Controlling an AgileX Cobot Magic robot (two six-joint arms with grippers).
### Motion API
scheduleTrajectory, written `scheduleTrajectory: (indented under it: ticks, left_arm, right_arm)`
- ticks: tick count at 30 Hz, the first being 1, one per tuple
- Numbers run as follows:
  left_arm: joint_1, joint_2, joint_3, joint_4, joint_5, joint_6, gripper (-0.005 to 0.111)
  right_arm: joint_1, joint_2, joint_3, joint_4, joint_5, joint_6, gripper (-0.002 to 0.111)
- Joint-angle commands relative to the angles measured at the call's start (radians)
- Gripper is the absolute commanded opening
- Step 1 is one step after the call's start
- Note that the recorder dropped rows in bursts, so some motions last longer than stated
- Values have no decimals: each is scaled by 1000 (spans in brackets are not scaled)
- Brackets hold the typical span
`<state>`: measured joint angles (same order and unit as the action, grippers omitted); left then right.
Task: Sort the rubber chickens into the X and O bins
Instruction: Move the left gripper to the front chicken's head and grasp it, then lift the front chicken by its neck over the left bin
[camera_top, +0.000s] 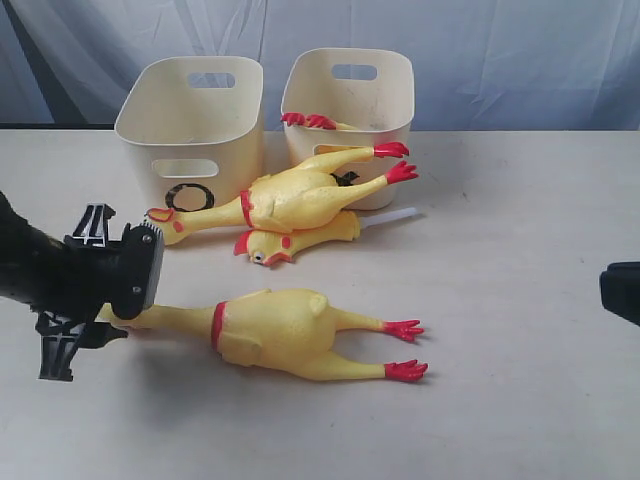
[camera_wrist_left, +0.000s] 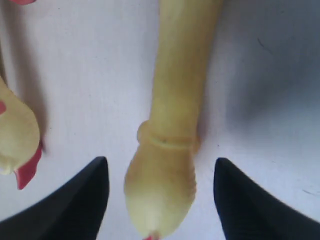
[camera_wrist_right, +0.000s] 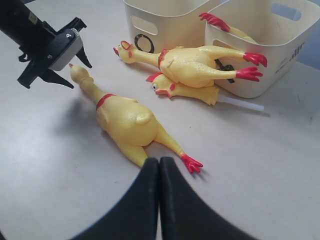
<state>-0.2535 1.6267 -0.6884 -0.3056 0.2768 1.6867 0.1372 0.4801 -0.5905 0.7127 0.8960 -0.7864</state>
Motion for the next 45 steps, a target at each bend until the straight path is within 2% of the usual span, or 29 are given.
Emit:
scheduleTrajectory:
  ticks: [1, 9, 11, 18, 22, 31, 37, 40, 45]
  left_arm:
    - [4, 37, 3, 9, -43, 1, 59]
    - [2, 96, -1, 9, -76, 1, 58]
    - [2, 101, -1, 9, -86, 1, 55]
    - [2, 102, -1, 7, -104, 1, 16]
    - [2, 102, -1, 0, -104, 1, 0]
    - [2, 33, -1, -29, 7, -2, 0]
    - [2, -59, -1, -148, 121, -11, 0]
    - [2, -112, -1, -234, 153, -101, 0]
    - [4, -198, -1, -215, 222, -273, 0]
  right_arm:
    - [3, 3, -5, 12, -10, -3, -1]
    - [3, 3, -5, 12, -10, -3, -1]
    - [3, 3, -5, 12, -10, -3, -1]
    - [3, 3, -5, 12, -10, -3, -1]
    - [3, 3, -5, 17, -12, -3, -1]
    - [3, 3, -5, 17, -12, -3, -1]
    - [3, 3, -5, 17, -12, -3, -1]
    - [3, 3, -5, 17, -12, -3, -1]
    - [3, 3, -5, 17, -17, -3, -1]
